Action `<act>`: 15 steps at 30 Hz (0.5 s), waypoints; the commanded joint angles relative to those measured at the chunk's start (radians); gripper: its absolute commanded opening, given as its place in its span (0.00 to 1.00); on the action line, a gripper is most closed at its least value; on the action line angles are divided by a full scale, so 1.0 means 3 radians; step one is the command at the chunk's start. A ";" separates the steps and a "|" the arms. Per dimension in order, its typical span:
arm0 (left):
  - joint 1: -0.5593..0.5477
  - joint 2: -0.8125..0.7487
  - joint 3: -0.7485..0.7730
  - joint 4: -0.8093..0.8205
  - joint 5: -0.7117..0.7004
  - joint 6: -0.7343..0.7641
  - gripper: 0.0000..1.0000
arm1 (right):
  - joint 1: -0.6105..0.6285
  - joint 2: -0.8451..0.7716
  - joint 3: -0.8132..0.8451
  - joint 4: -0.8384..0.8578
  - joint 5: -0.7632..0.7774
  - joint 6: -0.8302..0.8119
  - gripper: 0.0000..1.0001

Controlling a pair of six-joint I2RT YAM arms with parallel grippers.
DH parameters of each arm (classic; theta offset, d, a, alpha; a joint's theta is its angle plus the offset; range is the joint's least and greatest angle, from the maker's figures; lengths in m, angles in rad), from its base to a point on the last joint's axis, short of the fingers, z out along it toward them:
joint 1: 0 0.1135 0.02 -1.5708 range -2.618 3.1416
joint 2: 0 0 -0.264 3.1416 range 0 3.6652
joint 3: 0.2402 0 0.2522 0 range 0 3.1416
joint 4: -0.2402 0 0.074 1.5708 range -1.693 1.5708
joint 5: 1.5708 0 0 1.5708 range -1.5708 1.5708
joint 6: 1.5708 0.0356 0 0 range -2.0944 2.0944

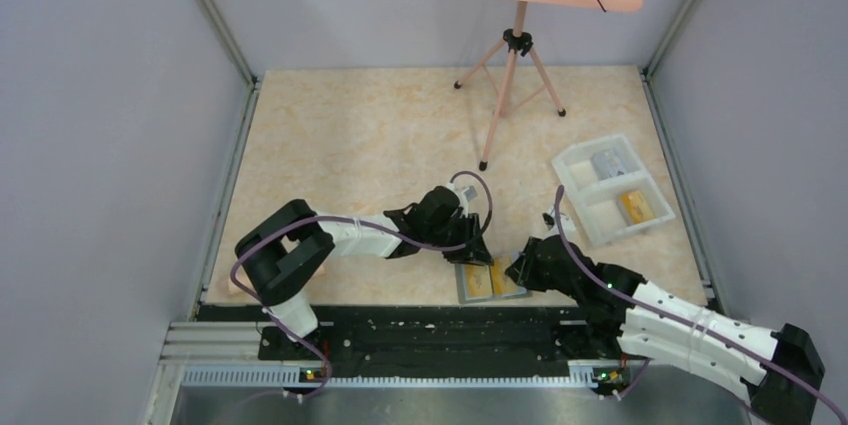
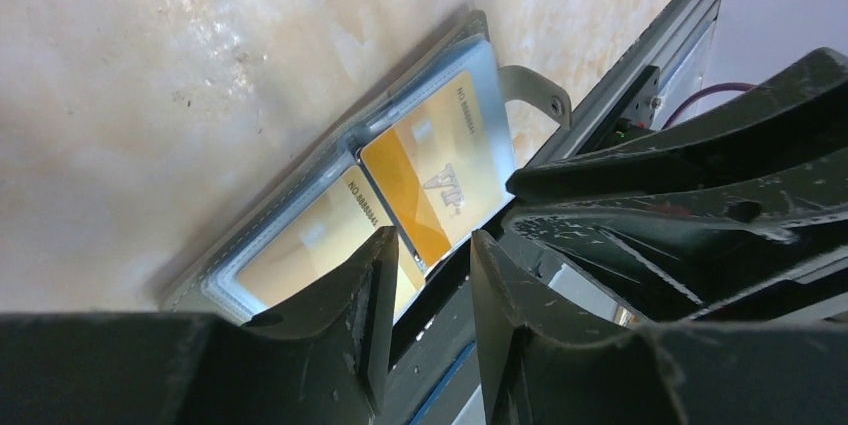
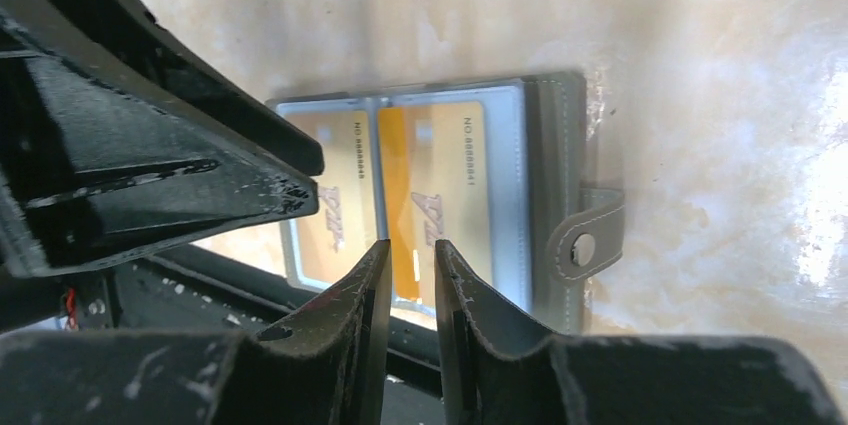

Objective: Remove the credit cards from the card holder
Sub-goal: Remove the credit card from the card holder.

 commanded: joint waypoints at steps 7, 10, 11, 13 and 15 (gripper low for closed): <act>-0.0004 0.0125 -0.0071 0.0320 -0.0016 -0.0035 0.38 | -0.0476 0.0148 -0.0284 0.0364 -0.0181 -0.0104 0.23; -0.0004 0.0144 -0.0101 0.0343 -0.0014 -0.0045 0.39 | -0.0501 0.0198 -0.0376 0.0460 -0.0313 -0.0093 0.22; -0.0004 0.0149 -0.0104 0.0357 -0.0012 -0.0050 0.39 | -0.0503 0.0211 -0.0405 0.0494 -0.0346 -0.0086 0.22; -0.0004 0.0167 -0.0113 0.0376 -0.0002 -0.0053 0.39 | -0.0511 0.0215 -0.0444 0.0510 -0.0371 -0.0057 0.22; -0.0004 0.0193 -0.0116 0.0400 0.0011 -0.0063 0.39 | -0.0511 0.0200 -0.0469 0.0513 -0.0370 -0.0035 0.20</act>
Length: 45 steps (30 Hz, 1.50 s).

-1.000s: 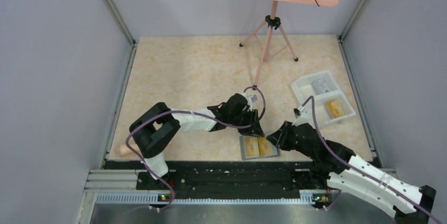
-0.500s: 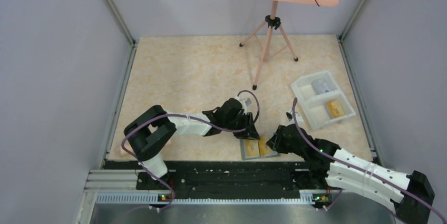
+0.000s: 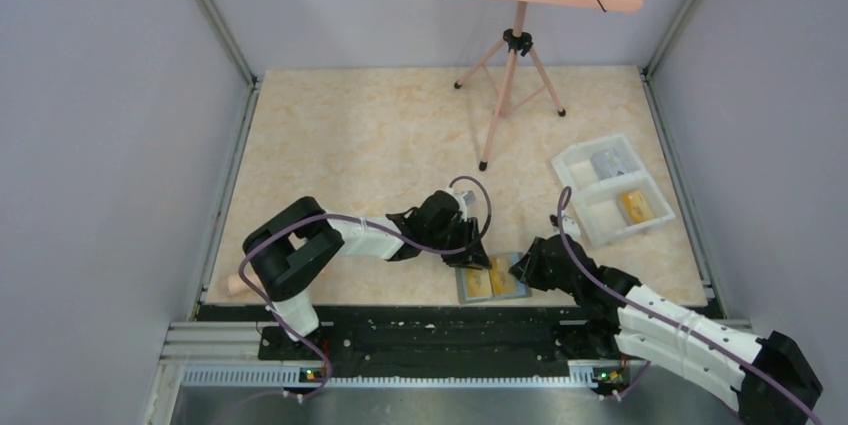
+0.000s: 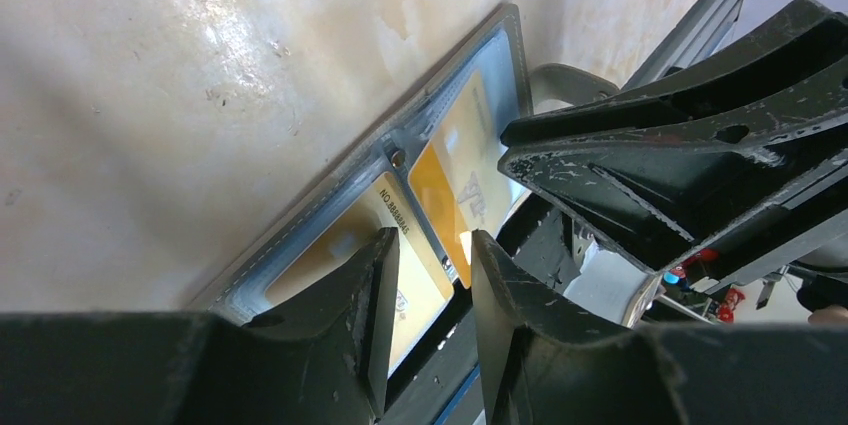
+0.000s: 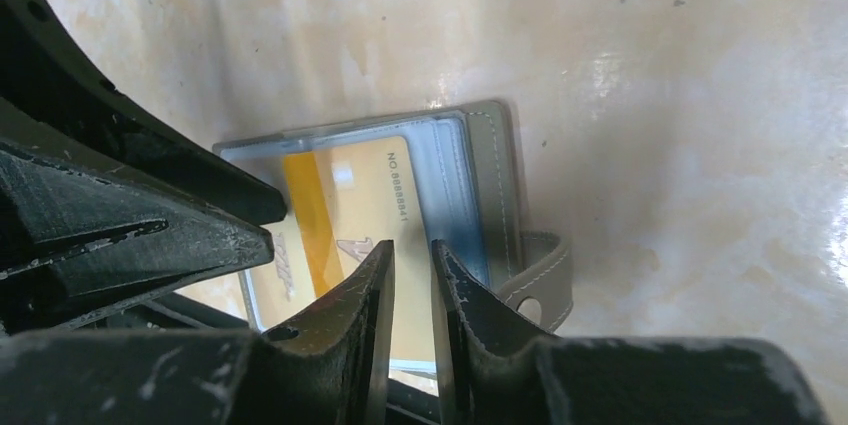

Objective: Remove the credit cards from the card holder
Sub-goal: Remove the credit card from the card holder.

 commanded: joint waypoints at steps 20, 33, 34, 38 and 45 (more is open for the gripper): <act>-0.0004 0.0138 -0.0040 0.0472 0.0138 -0.0108 0.36 | -0.0043 0.0007 -0.0207 0.0091 -0.0163 0.0117 0.13; -0.0004 0.0142 -0.0072 0.0600 0.0263 -0.0227 0.06 | -0.0044 -0.0039 -0.0239 0.0116 -0.0176 0.0129 0.12; 0.0000 0.0134 -0.0071 0.0598 0.0265 -0.0223 0.01 | -0.0049 -0.0041 -0.0240 0.0116 -0.0171 0.0128 0.12; 0.0013 0.0127 -0.0106 0.0659 0.0296 -0.0255 0.00 | -0.0051 -0.0069 -0.0263 0.0117 -0.0182 0.0129 0.12; 0.0064 0.0105 -0.0199 0.0812 0.0380 -0.0436 0.00 | -0.0070 -0.0126 -0.0257 0.0111 -0.0203 0.0130 0.12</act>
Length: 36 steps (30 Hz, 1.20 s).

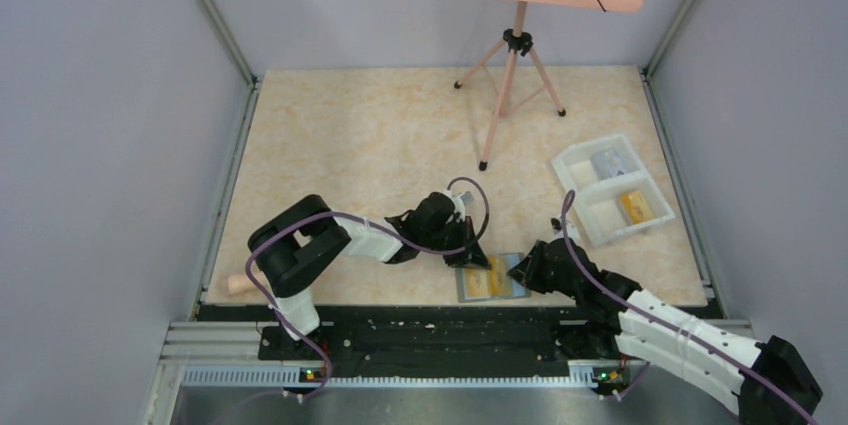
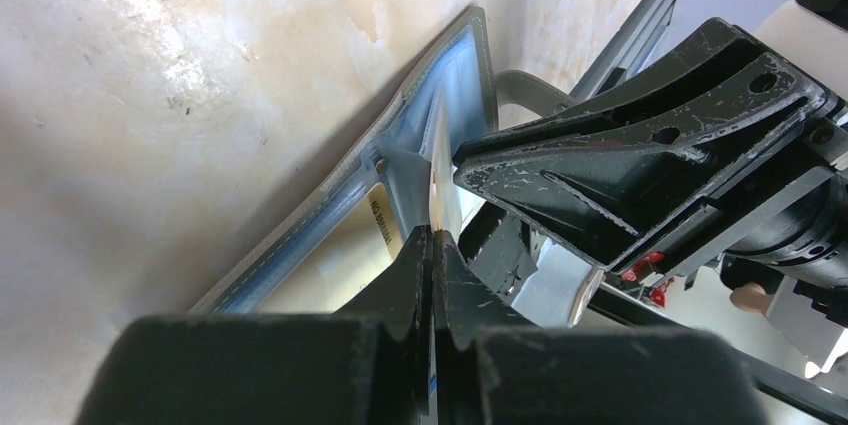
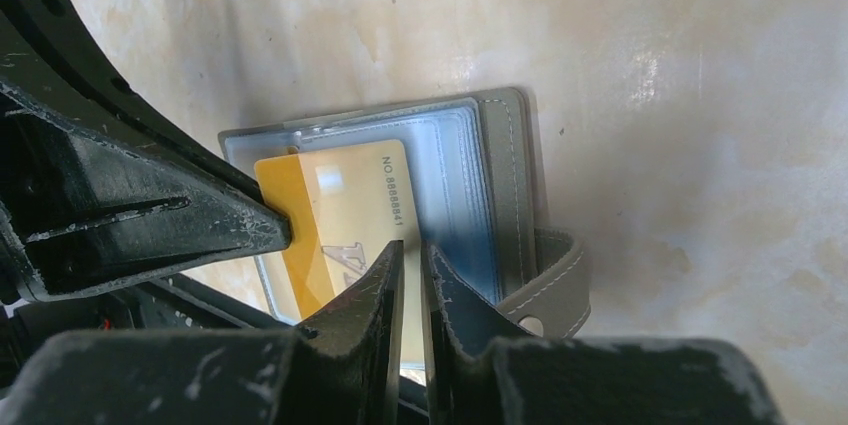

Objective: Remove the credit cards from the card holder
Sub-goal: Remove the credit card from the card holder, then place the credit card in the storage box.

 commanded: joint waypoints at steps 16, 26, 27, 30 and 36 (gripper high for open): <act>0.0365 -0.0605 -0.0716 0.0347 -0.0044 -0.0496 0.00 | -0.0053 -0.0097 0.0240 -0.0078 -0.0094 -0.0200 0.19; 0.0474 -0.1366 -0.0979 0.0312 -0.0359 -0.0548 0.00 | -0.0056 -0.0527 0.0198 0.0454 -0.0360 0.0006 0.35; 0.0475 -0.1426 -0.0999 0.0347 -0.0374 -0.0566 0.00 | -0.0054 -0.0547 0.0157 0.0573 -0.0432 0.0069 0.37; 0.0475 -0.1596 -0.1055 0.0513 -0.0453 -0.0670 0.00 | -0.0055 -0.0593 0.0003 0.0998 -0.0565 0.0258 0.40; 0.0470 -0.1751 -0.1168 0.0903 -0.0663 -0.0772 0.00 | -0.0053 -0.0580 -0.0332 0.1784 -0.0626 0.0587 0.40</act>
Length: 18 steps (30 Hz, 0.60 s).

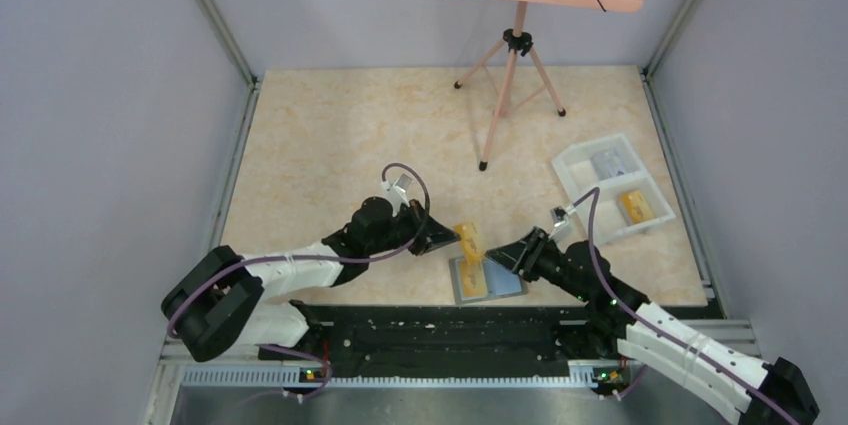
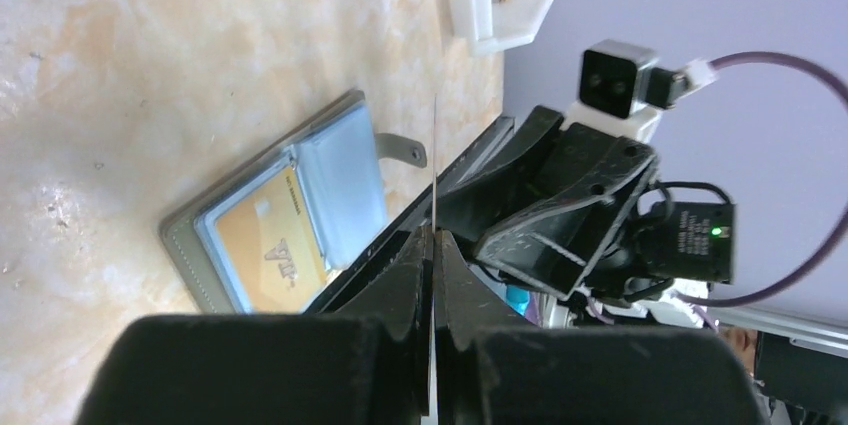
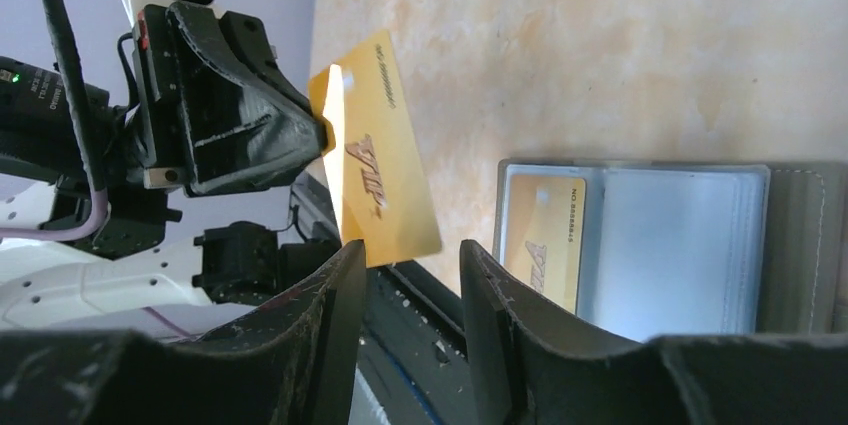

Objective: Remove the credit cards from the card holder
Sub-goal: Place the credit card in the storage box.

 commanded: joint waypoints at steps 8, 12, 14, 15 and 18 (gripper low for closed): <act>-0.0017 0.0006 -0.0241 0.1164 -0.0389 -0.0332 0.00 | -0.0039 -0.0045 -0.0238 0.0880 -0.0021 0.0455 0.47; -0.0037 0.0248 -0.0262 0.1560 -0.0387 -0.0471 0.00 | -0.0038 -0.0042 -0.0247 0.0894 0.0069 0.0508 0.38; -0.0042 0.0371 -0.0244 0.1706 -0.0355 -0.0525 0.00 | -0.0038 -0.0041 -0.0246 0.0889 0.0110 0.0528 0.38; -0.0047 0.0432 -0.0230 0.1770 -0.0334 -0.0548 0.00 | -0.0037 -0.0042 -0.0240 0.0884 0.0127 0.0530 0.38; -0.0081 0.0553 -0.0214 0.1896 -0.0326 -0.0592 0.00 | -0.0038 -0.0040 -0.0197 0.0841 0.0183 0.0529 0.37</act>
